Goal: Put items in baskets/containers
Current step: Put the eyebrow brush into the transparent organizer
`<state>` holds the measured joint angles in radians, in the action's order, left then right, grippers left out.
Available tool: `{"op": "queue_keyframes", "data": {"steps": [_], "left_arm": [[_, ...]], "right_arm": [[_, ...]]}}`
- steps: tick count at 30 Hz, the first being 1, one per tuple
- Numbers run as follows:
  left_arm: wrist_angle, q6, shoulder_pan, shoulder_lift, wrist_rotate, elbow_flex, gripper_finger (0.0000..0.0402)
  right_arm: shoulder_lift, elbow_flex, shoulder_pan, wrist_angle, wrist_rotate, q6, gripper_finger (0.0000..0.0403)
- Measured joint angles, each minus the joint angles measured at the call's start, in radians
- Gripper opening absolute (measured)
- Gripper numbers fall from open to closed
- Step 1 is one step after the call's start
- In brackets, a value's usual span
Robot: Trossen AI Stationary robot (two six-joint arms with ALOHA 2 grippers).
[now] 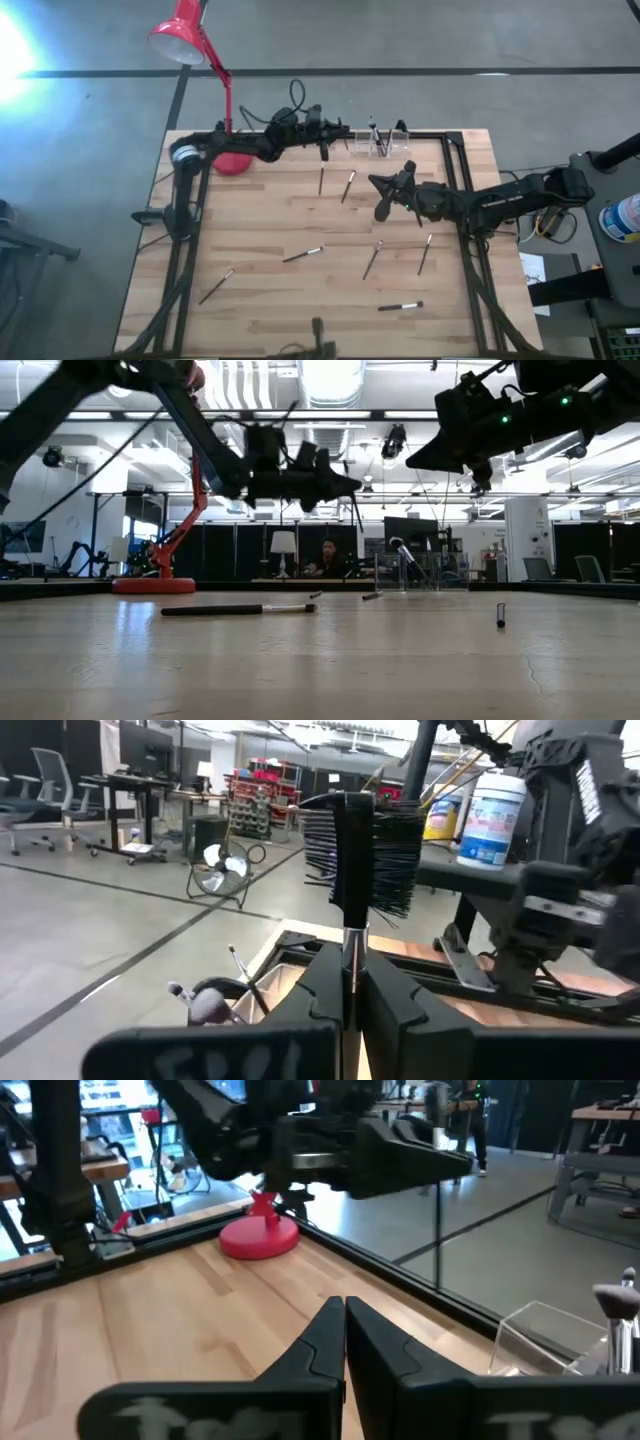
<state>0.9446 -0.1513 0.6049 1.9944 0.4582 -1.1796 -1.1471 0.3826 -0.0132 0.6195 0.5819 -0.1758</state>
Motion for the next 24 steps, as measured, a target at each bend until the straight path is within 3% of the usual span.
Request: {"op": "queue_keyframes", "data": {"steps": [12,24], "left_arm": [[-0.015,-0.034,0.036,0.176,0.03,-0.214,0.0011],[-0.194,0.015,0.039,0.268,0.023,-0.377,0.0011]], "right_arm": [[0.0,-0.001,0.0,-0.001,0.022,0.015,0.0008],[0.0,-0.001,0.0,0.001,0.024,0.015,0.0008]]}}
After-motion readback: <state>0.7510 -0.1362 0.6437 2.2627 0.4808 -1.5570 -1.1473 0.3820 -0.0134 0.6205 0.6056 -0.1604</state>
